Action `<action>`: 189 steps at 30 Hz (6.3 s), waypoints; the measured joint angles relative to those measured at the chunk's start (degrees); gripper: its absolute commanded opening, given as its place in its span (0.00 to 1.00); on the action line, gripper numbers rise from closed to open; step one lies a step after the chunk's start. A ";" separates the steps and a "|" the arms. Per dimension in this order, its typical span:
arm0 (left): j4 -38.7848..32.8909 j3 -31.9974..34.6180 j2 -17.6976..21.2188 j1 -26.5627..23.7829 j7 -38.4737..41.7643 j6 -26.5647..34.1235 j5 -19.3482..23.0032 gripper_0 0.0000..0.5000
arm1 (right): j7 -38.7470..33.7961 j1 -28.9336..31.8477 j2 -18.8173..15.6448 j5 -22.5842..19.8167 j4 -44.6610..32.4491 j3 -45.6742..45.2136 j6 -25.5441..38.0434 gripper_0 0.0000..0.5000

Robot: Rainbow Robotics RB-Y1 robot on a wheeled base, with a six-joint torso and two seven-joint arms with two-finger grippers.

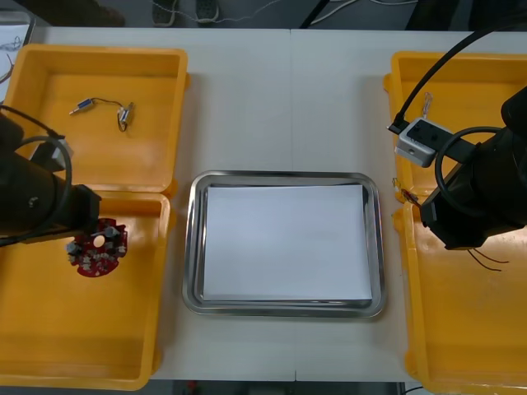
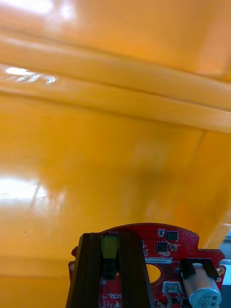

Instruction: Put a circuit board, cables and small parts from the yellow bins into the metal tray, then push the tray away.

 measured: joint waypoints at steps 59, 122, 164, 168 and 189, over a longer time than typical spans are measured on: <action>12.87 -45.44 -12.54 -17.96 20.66 -15.68 -24.17 0.00 | 0.00 -0.03 -0.03 0.37 -0.13 0.01 0.41 0.00; 1.32 -17.08 -4.56 -18.25 22.71 2.40 -4.83 1.00 | 12.46 -18.67 13.16 12.61 7.72 33.54 -9.12 0.00; 9.82 12.18 -0.16 -1.56 -18.61 2.53 -3.16 1.00 | 19.89 -8.91 27.33 28.84 26.70 44.42 -16.12 0.02; 9.82 13.38 0.16 -0.08 -18.62 2.53 -2.95 1.00 | 19.83 -8.88 27.41 29.60 26.70 44.42 -16.13 0.55; 8.34 13.64 0.27 0.19 -19.00 2.53 -0.26 1.00 | 16.18 -8.87 28.17 32.72 25.79 42.05 -13.43 1.00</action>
